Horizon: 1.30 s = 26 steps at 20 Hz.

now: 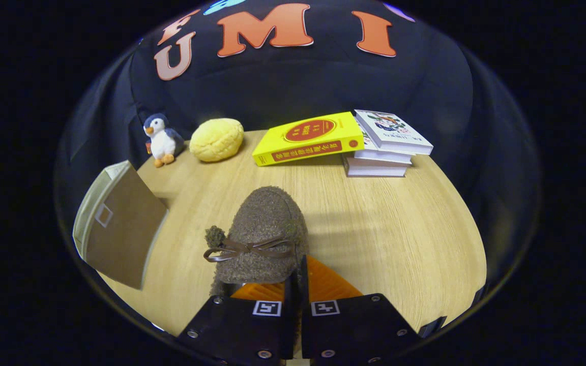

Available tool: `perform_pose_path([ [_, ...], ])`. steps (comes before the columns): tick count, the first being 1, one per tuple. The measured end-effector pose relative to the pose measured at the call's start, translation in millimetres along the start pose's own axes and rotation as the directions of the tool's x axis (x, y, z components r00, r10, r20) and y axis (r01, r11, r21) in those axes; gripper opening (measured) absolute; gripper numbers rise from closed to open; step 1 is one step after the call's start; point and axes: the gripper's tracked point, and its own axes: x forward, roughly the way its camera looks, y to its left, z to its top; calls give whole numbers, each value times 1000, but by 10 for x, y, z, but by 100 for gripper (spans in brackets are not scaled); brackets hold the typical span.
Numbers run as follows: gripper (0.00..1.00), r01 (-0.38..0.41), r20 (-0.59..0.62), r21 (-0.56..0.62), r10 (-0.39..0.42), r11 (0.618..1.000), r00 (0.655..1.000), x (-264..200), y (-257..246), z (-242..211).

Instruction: Open the storage box then place both shoes into the box .Put the left shoe in first, then the right shoe, with the right side of both shoes facing outward in a uniform manner.

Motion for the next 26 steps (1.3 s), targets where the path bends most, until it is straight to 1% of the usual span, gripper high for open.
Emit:
perform_pose_path([
  [3, 7, -39, 14, 18, 39, 999, 999, -171, 400, 267],
  [8, 7, -137, 28, 26, 137, 990, 990, -432, 1251, 697],
  [13, 7, -218, -12, 7, 218, 976, 976, -562, 2143, 870],
  [18, 7, -278, -38, -39, 277, 960, 960, -556, 2926, 904],
  [22, 7, -285, -74, -47, 281, 957, 957, -453, 3334, 800],
  [26, 7, -261, -113, -50, 255, 964, 960, -323, 3507, 638],
])
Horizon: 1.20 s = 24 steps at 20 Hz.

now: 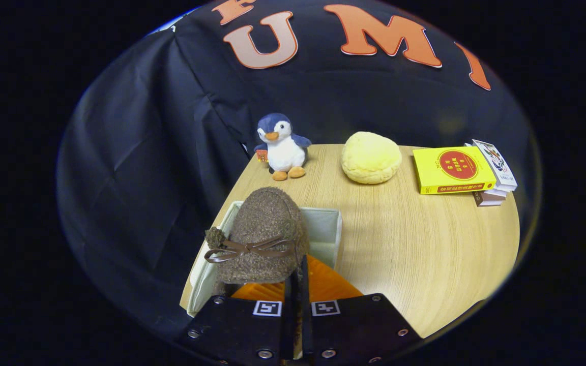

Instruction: Open the storage box then place both shoes into the box .Put the left shoe in first, then the right shoe, with the right side of both shoes facing outward in a uniform manner.

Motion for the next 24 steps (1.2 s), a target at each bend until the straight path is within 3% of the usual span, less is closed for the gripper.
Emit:
perform_pose_path([
  [1, 7, 4, -17, 5, -3, 1000, 1000, 32, 20, -53],
  [7, 28, 16, -93, -1, -16, 1000, 996, 32, -1, -278],
  [9, 34, -3, -102, -30, 0, 1000, 995, -36, -29, -314],
  [11, 41, -69, -79, -31, 66, 997, 995, -148, 37, -231],
  [18, 67, -101, 110, -103, 112, 990, 988, -693, -238, 288],
  [24, 80, -20, 349, -141, 68, 990, 935, -1300, -837, 861],
])
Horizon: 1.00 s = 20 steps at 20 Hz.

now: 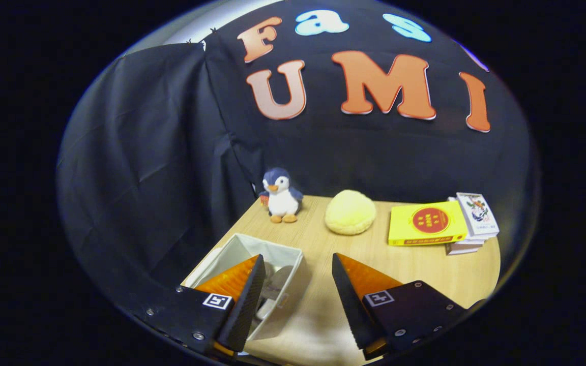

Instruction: Open the storage box then place both shoes into the box .Put the left shoe in first, then the right shoe, with the right side of both shoes facing outward in a uniform manner.

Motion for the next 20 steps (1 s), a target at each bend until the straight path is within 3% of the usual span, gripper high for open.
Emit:
perform_pose_path([
  [5, 86, 93, 218, -49, -81, 994, 973, -454, -605, 570],
  [11, 88, 283, 457, -96, -210, 954, 864, -1091, -1298, 1162],
  [14, 88, 345, 515, -83, -256, 935, 818, -1387, -1526, 1362],
  [20, 89, 366, 551, -16, -297, 930, 780, -1540, -1812, 1451],
])
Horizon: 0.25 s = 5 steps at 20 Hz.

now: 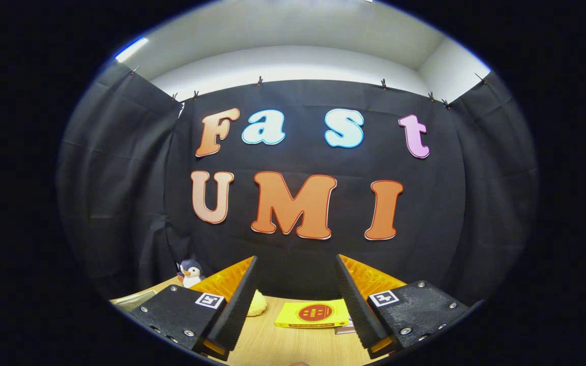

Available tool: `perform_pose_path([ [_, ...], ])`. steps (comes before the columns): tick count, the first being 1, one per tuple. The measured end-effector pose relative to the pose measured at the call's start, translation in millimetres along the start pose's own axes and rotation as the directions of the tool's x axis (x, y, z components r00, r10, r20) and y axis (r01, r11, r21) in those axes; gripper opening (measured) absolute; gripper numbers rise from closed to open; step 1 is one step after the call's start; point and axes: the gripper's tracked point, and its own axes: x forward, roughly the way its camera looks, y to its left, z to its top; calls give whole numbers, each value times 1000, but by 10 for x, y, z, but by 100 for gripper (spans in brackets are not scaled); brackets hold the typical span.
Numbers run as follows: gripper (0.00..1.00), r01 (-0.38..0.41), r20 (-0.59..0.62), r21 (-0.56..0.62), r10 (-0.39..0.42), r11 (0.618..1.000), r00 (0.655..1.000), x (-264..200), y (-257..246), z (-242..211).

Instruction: Open the storage box then place both shoes into the box .Put the left shoe in first, then the right shoe, with the right side of both shoes facing outward in a uniform manner.

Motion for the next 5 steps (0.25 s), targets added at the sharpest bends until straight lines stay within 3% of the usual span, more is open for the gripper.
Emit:
perform_pose_path([
  [5, 89, 16, 3, -3, -16, 1000, 1000, -33, -110, -3],
])
